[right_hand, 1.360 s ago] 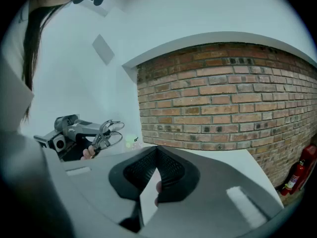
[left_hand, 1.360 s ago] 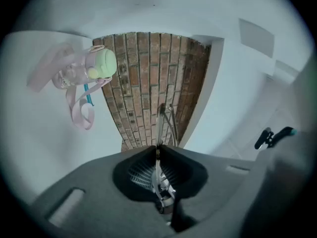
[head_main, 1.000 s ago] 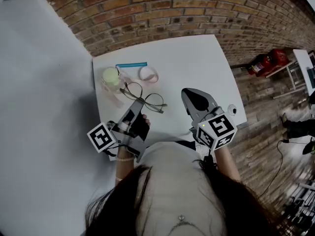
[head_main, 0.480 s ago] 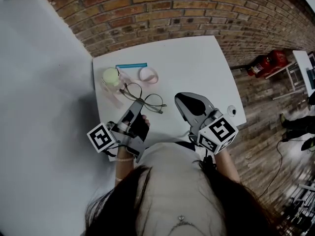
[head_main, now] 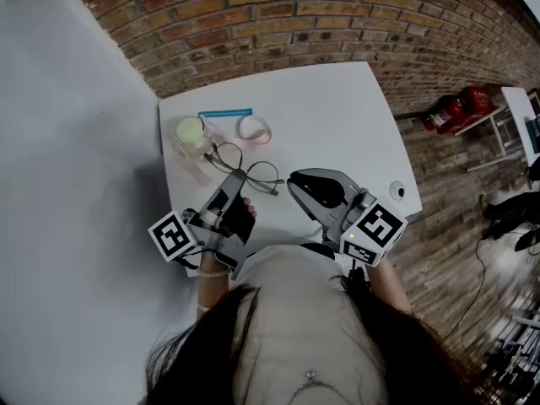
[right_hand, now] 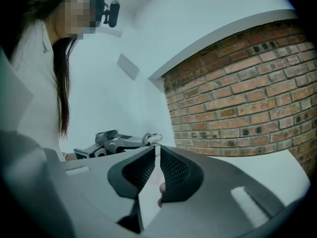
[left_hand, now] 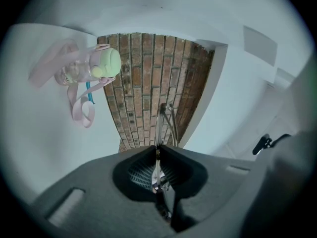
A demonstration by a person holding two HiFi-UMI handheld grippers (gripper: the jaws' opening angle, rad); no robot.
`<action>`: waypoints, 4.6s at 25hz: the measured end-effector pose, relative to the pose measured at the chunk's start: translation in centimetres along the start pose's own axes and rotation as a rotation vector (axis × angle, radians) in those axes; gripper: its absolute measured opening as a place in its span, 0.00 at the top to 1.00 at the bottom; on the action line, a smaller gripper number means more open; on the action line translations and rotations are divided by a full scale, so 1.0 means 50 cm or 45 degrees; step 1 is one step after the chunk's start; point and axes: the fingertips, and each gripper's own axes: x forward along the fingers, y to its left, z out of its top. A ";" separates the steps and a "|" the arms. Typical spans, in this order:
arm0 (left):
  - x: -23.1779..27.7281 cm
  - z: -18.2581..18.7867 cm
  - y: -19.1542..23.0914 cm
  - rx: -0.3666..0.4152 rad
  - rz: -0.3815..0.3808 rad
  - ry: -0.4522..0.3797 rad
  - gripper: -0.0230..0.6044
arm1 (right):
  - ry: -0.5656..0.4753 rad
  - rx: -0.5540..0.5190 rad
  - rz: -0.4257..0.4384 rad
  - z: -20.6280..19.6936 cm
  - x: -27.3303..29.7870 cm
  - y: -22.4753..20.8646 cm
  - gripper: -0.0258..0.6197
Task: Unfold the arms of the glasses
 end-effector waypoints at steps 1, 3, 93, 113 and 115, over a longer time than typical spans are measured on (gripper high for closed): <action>0.000 0.000 0.000 -0.003 -0.001 -0.001 0.93 | 0.003 0.000 0.013 -0.001 0.001 0.004 0.92; -0.001 0.001 0.001 -0.009 -0.007 0.000 0.93 | 0.009 -0.001 0.032 -0.003 0.004 0.010 0.92; 0.020 -0.095 0.055 0.055 0.143 0.337 0.93 | -0.197 -0.088 -0.012 0.162 -0.009 0.008 0.90; 0.012 -0.130 0.090 0.168 0.219 0.505 0.93 | -0.230 -0.086 -0.064 0.171 -0.018 -0.013 0.90; 0.012 -0.133 0.092 0.168 0.219 0.517 0.93 | -0.232 -0.085 -0.069 0.170 -0.019 -0.016 0.90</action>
